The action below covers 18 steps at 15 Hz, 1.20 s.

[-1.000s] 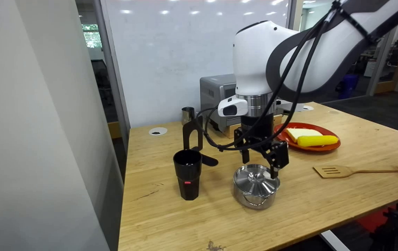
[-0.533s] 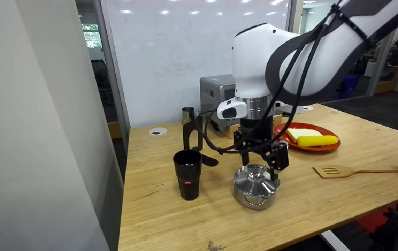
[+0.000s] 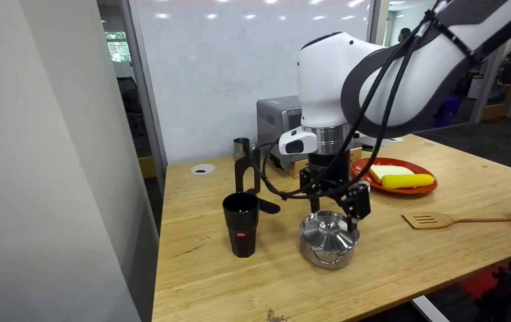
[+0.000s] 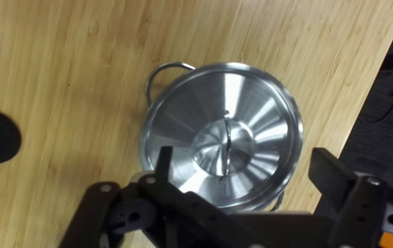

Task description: Take the lid from the top of the silver pot and put it on the table

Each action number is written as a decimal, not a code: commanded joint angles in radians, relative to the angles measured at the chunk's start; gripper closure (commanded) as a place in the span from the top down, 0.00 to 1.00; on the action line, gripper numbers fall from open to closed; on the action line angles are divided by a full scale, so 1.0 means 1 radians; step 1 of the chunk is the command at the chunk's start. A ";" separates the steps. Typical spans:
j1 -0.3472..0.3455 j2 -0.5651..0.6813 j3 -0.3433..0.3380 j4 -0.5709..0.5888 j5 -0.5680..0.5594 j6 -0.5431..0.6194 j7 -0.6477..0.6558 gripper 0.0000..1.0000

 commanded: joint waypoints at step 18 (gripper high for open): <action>-0.003 0.056 0.009 0.023 -0.059 0.023 0.006 0.19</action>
